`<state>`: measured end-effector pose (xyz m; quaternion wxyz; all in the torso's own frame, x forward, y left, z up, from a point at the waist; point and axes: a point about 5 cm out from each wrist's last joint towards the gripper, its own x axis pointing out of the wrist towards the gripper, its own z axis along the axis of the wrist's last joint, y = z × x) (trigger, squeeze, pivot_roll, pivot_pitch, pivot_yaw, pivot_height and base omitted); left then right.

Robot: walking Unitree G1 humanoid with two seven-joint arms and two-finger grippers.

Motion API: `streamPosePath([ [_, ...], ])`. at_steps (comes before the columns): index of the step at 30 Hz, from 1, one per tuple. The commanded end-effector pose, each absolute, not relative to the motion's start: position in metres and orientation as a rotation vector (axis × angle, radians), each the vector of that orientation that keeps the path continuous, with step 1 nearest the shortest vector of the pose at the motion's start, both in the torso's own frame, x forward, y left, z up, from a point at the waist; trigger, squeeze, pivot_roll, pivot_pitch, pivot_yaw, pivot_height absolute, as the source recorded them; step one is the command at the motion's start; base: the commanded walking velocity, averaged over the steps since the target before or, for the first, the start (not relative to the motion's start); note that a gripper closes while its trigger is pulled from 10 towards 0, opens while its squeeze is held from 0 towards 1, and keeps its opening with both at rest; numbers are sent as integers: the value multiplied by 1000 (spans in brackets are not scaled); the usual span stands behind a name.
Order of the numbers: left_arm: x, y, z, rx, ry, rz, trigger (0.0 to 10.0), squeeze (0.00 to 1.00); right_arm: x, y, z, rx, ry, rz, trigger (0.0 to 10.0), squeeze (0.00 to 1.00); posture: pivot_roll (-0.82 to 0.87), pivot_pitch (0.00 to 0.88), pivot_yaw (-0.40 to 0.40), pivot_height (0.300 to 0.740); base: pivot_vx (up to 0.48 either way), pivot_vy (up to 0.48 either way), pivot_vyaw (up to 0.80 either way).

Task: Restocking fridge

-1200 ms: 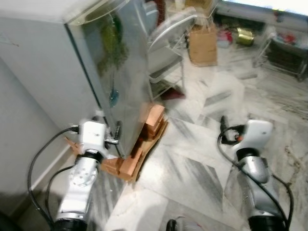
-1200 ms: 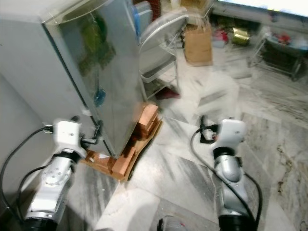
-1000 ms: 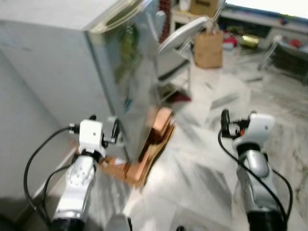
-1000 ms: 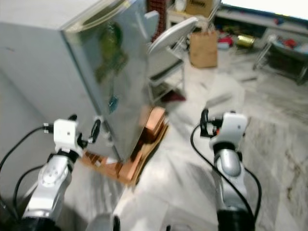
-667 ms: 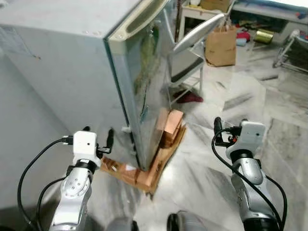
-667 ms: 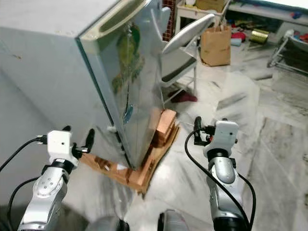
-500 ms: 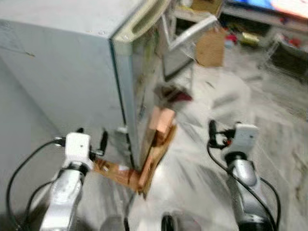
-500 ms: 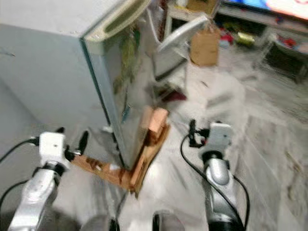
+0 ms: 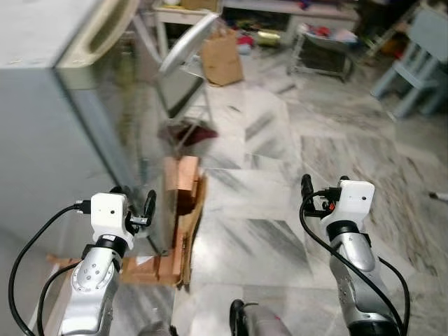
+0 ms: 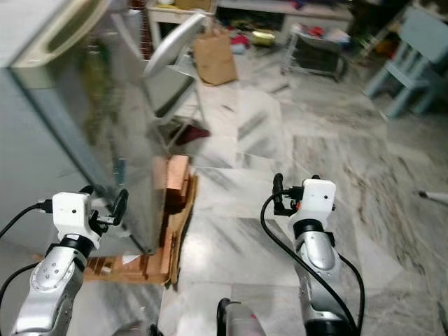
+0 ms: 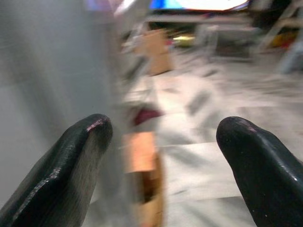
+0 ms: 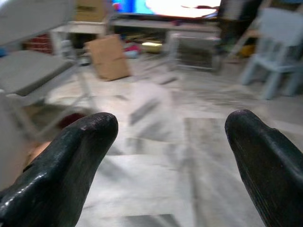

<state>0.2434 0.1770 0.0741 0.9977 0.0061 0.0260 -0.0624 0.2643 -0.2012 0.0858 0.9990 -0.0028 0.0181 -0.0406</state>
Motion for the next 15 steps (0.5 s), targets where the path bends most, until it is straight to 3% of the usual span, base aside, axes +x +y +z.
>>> streamPosePath([
  [1,243,182,74,29,55,-114,10000,0,266,-198,89,1,28,-72,10000,0,51,95,-32,740,0,0,-800],
  [3,245,185,73,66,59,-75,10000,0,266,-197,90,5,24,-67,10000,0,52,94,-34,740,0,0,-509],
  [15,243,198,68,106,103,9,10000,0,262,-195,85,11,51,-27,10000,0,51,95,-38,740,0,0,0],
])
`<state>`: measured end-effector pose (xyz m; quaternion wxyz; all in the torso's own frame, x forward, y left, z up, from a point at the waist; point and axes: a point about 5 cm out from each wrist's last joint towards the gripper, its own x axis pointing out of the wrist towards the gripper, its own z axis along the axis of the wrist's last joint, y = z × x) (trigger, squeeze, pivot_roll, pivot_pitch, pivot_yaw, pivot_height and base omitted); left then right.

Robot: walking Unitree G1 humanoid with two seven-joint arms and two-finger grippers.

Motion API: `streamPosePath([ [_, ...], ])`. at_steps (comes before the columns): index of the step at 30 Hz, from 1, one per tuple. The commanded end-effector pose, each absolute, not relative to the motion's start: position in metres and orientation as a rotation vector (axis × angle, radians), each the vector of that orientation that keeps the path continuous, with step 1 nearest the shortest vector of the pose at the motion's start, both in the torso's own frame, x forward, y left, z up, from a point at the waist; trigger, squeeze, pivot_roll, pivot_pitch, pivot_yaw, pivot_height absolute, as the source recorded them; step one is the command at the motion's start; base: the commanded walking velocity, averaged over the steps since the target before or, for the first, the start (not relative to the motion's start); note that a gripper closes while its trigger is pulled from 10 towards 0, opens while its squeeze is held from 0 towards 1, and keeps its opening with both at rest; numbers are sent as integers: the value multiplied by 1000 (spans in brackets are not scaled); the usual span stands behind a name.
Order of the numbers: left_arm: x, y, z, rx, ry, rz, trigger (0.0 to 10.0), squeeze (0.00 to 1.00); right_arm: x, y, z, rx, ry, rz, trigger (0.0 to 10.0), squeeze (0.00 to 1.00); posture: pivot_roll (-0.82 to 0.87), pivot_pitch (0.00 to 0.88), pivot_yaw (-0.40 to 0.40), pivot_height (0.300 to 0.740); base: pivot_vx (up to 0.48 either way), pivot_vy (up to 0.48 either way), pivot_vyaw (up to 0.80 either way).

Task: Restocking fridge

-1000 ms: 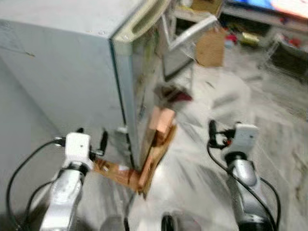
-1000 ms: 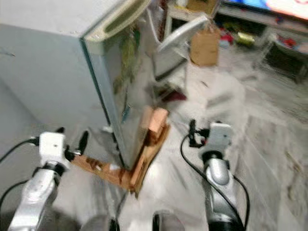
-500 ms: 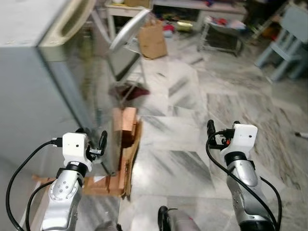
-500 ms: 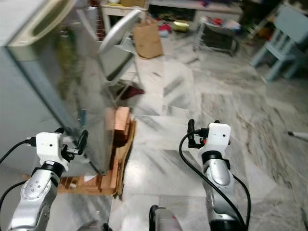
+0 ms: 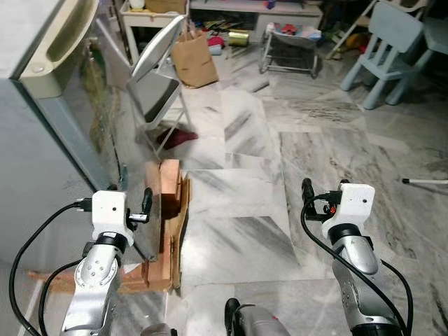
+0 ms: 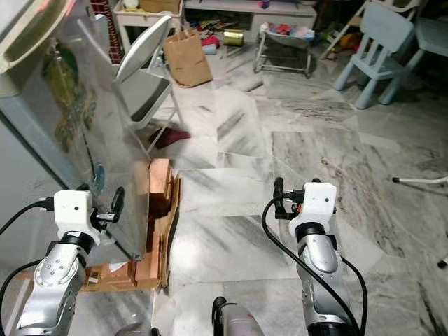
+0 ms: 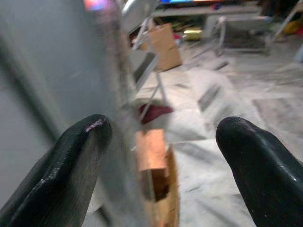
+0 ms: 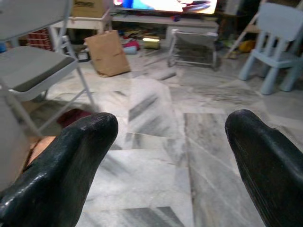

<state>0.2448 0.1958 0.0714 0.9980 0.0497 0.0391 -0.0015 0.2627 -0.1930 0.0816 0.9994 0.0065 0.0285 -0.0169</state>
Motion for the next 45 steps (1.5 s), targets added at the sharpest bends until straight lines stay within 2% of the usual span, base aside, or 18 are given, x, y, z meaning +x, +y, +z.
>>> streamPosePath([
  [1,242,201,66,125,114,34,10000,0,262,-195,85,12,55,-23,10000,0,52,95,-38,740,0,0,0],
  [7,246,214,67,180,126,127,10000,0,261,-189,80,19,80,20,10000,0,51,94,-41,740,0,0,0],
  [10,246,215,66,142,135,136,10000,0,260,-187,78,29,97,48,10000,0,49,92,-42,740,0,0,0],
  [16,254,202,69,109,110,75,10000,0,248,-185,64,10,194,135,10000,0,45,96,-54,740,0,0,0],
  [19,271,196,73,100,83,42,10000,0,239,-190,65,43,194,143,10000,0,38,106,-58,740,0,0,0],
  [32,298,200,82,118,63,46,10000,0,223,-195,62,49,236,168,10000,0,24,109,-49,740,0,0,0],
  [35,307,182,92,125,22,-80,10000,0,217,-187,59,81,270,247,10000,0,24,109,-50,740,0,0,0],
  [37,308,142,109,125,-38,-310,10000,0,209,-181,56,127,307,332,10000,0,27,109,-52,740,0,0,0],
  [39,306,131,114,128,-51,-374,10000,0,207,-181,55,130,315,345,10000,0,28,109,-53,740,0,0,0],
  [40,300,101,128,94,-91,-529,10000,0,206,-181,56,145,307,370,10000,0,29,108,-52,740,0,0,0],
  [41,300,101,128,94,-91,-529,10000,0,206,-181,56,145,307,370,10000,0,29,108,-52,740,0,0,0],
  [42,292,76,137,83,-119,-663,10000,0,206,-180,57,168,298,396,10000,0,28,108,-51,740,0,0,0],
  [45,280,49,147,-13,-135,-796,10000,0,204,-175,58,193,311,463,10000,0,19,103,-47,740,0,0,0],
])
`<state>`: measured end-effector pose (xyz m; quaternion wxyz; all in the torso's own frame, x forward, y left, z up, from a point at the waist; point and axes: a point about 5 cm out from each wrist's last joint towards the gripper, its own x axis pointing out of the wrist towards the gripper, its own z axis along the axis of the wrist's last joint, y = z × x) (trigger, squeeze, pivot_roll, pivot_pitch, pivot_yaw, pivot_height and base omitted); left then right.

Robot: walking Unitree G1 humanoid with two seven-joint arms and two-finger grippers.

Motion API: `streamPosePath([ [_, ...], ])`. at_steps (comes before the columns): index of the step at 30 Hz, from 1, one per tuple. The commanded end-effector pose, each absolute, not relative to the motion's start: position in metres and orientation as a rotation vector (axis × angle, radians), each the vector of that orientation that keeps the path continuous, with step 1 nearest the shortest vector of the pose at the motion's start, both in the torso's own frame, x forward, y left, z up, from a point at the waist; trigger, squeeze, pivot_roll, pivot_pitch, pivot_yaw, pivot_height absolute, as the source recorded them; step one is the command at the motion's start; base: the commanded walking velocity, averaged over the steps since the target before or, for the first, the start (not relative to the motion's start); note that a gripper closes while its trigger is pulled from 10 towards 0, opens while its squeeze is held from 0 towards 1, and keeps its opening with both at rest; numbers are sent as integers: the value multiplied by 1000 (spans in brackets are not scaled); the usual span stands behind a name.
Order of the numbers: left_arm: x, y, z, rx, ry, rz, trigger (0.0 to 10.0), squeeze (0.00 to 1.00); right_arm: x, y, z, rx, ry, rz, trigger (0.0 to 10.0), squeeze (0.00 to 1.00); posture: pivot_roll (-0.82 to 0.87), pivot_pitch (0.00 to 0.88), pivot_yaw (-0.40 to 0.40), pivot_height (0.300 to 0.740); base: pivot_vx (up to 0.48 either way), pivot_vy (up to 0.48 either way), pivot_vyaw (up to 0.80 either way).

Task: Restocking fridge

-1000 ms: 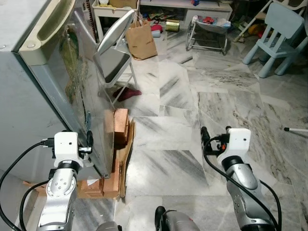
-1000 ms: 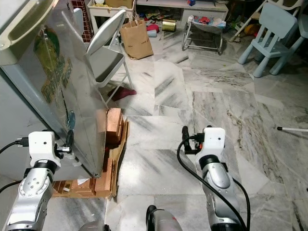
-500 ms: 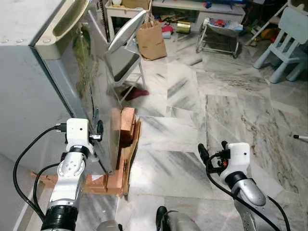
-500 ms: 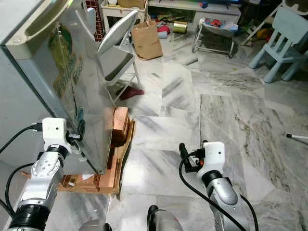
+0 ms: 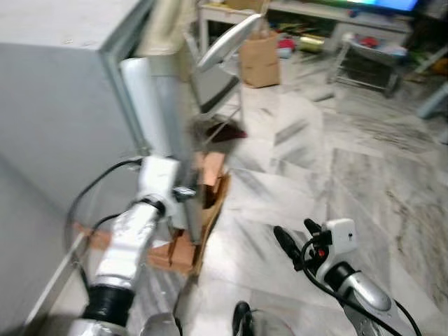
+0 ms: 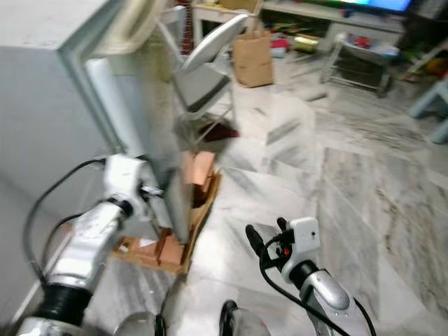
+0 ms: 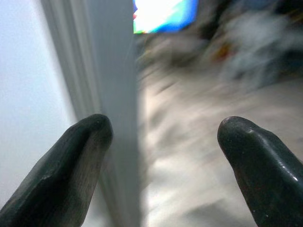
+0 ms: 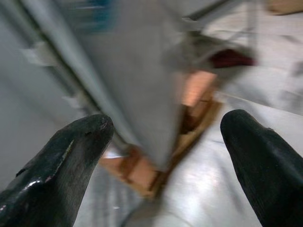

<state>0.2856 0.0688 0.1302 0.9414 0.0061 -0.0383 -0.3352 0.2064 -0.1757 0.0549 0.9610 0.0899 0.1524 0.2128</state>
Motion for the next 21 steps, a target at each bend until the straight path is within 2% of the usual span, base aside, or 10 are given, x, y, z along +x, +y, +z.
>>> streamPosePath([
  [1,279,48,148,-33,-134,-797,10000,0,204,-174,58,198,314,475,10000,0,19,103,-46,740,0,0,0],
  [3,286,57,143,-35,-128,-711,10000,0,203,-171,58,211,319,517,10000,0,18,101,-44,740,0,0,0],
  [4,293,72,138,-7,-121,-624,10000,0,200,-169,57,218,327,545,10000,0,19,102,-43,740,0,0,0],
  [7,298,85,136,1,-116,-555,10000,0,197,-167,56,226,335,566,10000,0,26,102,-43,740,0,0,0],
  [10,304,118,130,71,-89,-406,10000,0,195,-167,53,234,337,564,10000,0,32,101,-40,740,0,0,0],
  [15,297,131,123,88,-46,-371,10000,0,199,-169,55,213,312,509,10000,0,32,99,-34,740,0,0,0],
  [21,278,149,100,133,21,-287,10000,0,225,-175,79,171,206,353,10000,0,35,111,-26,740,0,0,0],
])
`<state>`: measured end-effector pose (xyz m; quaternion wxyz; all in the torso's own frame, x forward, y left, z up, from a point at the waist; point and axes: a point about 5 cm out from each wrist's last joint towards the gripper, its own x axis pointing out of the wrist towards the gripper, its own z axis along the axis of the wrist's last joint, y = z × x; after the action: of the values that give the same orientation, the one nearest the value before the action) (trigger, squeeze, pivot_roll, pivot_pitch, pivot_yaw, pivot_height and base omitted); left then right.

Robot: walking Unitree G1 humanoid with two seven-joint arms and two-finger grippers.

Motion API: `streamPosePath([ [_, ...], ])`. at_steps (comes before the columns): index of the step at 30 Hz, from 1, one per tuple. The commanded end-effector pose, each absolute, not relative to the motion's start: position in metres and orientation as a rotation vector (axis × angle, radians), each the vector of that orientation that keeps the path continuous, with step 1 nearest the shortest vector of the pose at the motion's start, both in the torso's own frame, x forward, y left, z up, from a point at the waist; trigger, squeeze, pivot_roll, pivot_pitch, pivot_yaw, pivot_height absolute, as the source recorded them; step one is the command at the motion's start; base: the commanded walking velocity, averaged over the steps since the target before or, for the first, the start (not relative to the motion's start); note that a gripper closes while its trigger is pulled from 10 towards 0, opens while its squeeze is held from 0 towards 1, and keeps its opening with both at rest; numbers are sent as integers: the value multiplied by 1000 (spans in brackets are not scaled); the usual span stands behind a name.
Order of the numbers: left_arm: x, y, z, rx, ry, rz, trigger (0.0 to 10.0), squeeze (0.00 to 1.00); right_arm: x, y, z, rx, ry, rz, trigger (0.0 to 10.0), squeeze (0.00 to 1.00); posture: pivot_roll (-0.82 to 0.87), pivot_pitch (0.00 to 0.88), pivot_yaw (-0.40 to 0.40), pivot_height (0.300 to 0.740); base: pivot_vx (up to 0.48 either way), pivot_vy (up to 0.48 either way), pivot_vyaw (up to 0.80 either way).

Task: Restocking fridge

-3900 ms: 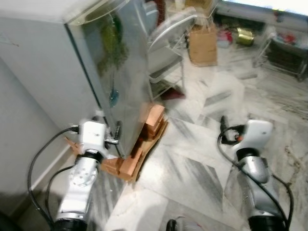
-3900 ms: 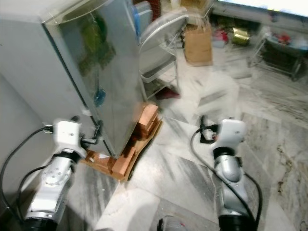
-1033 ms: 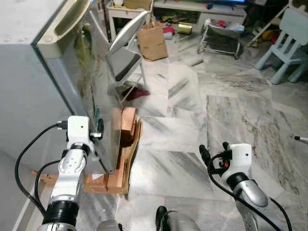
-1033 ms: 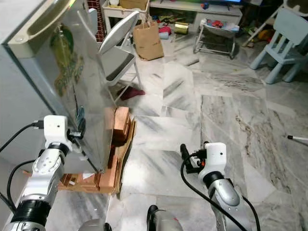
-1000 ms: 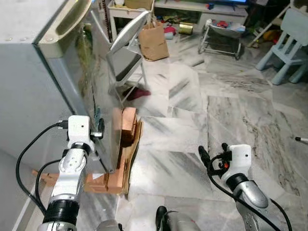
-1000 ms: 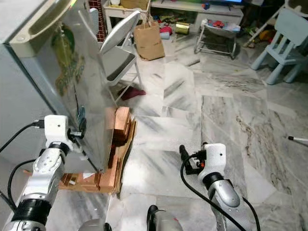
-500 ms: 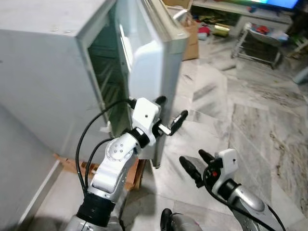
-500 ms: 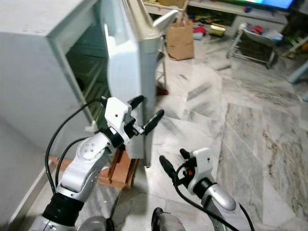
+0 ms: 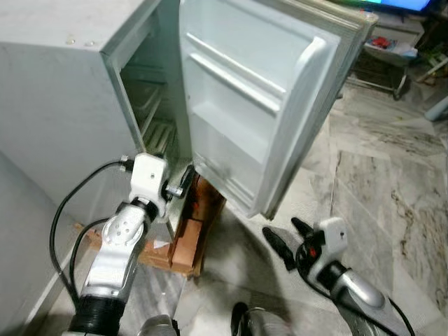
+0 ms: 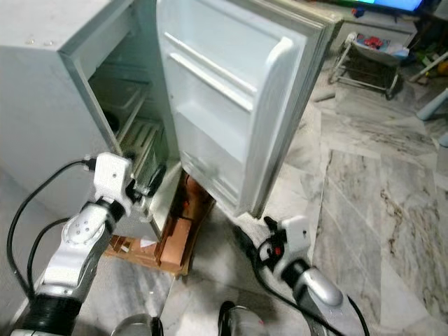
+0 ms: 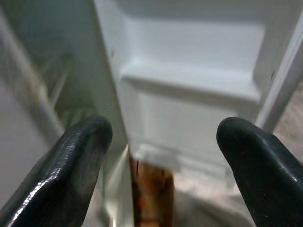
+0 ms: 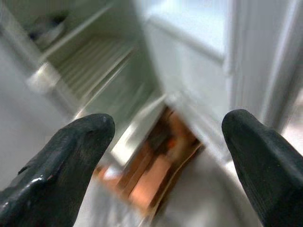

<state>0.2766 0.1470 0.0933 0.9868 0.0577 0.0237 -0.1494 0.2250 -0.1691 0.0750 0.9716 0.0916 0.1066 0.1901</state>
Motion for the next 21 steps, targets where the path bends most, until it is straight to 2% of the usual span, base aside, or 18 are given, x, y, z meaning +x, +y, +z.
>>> streamPosePath([
  [1,275,150,98,147,22,-275,10000,0,228,-176,83,171,192,326,10000,0,38,113,-26,740,0,0,0],
  [9,257,161,94,176,33,-228,10000,0,249,-180,94,84,135,92,10000,0,48,130,-40,740,0,0,0],
  [14,261,160,94,182,33,-237,10000,0,256,-187,93,16,113,-23,10000,0,49,124,-44,740,103,-388,0],
  [17,262,160,96,190,32,-241,10000,0,257,-188,91,77,147,16,10000,0,46,121,-43,740,262,-401,0],
  [21,263,158,94,194,40,-253,10000,0,258,-192,96,93,91,-15,10000,0,46,113,-40,740,293,-378,0],
])
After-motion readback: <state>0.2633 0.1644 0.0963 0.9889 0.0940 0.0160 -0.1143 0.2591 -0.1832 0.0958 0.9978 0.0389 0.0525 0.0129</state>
